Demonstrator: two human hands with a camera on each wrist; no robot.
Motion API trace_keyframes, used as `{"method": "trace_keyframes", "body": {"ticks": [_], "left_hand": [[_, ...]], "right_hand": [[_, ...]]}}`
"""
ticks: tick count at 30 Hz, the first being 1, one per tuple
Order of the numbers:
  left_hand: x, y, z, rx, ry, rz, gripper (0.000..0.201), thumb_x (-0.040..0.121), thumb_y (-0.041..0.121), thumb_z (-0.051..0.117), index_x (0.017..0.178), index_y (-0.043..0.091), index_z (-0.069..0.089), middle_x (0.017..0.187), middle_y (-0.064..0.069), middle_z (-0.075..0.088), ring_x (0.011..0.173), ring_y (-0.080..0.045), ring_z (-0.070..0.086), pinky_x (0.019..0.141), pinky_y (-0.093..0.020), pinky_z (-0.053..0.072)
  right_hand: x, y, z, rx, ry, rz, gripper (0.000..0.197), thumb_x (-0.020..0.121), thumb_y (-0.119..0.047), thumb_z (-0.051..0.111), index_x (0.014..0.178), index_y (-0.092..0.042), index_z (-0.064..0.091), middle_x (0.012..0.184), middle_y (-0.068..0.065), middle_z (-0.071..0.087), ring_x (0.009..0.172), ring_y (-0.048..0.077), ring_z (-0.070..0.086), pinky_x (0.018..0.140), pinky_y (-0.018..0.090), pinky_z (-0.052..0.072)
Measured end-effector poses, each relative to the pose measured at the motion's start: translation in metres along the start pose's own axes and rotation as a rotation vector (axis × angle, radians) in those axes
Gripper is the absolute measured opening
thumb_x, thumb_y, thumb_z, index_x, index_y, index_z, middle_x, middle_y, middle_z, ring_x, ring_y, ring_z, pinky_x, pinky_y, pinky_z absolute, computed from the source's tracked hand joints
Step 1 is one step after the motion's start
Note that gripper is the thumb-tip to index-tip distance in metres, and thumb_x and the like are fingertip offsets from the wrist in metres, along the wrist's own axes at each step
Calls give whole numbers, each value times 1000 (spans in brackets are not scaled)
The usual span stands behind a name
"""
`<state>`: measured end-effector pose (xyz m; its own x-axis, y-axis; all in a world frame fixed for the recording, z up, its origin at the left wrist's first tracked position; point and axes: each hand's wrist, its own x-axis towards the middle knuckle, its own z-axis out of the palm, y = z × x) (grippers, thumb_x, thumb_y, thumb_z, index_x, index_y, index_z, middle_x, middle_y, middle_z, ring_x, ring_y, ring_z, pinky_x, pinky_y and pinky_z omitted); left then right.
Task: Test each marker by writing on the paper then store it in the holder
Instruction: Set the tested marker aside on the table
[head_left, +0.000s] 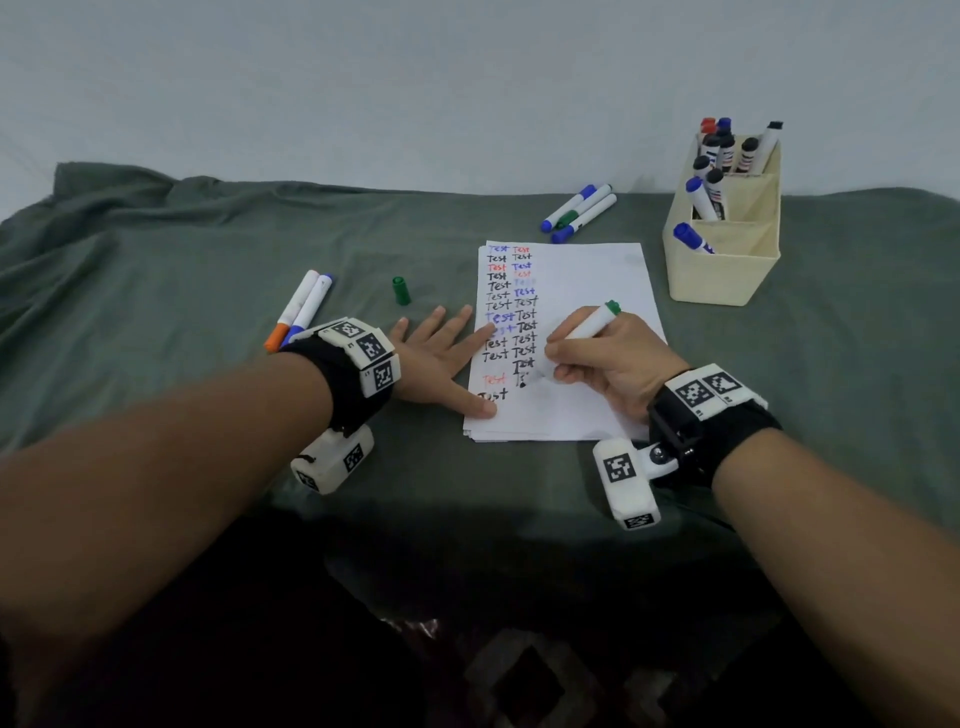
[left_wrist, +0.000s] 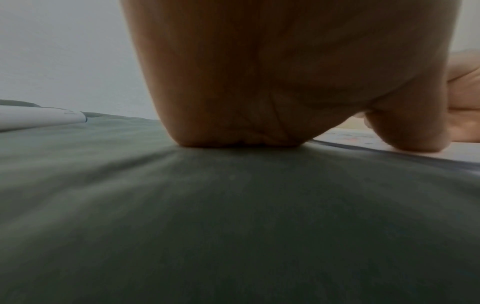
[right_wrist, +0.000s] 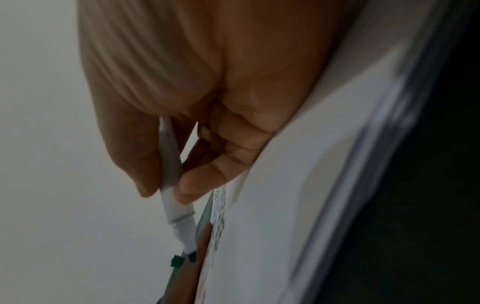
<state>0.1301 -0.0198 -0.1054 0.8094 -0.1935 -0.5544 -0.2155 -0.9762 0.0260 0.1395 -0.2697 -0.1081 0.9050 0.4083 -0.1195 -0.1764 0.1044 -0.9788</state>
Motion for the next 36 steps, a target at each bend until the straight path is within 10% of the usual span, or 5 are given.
{"method": "trace_keyframes", "body": {"ticks": [36], "left_hand": [[-3,3,3,-8,23,-9,129,44,105,29,145,46,-28,157,10,-34,145,-20,-29,116,-58,-12]], "right_hand": [[-3,1,3,-194,35,-36,23,80,6,76,69,-14,74,65,15,66,55,22,63,59,30,48]]}}
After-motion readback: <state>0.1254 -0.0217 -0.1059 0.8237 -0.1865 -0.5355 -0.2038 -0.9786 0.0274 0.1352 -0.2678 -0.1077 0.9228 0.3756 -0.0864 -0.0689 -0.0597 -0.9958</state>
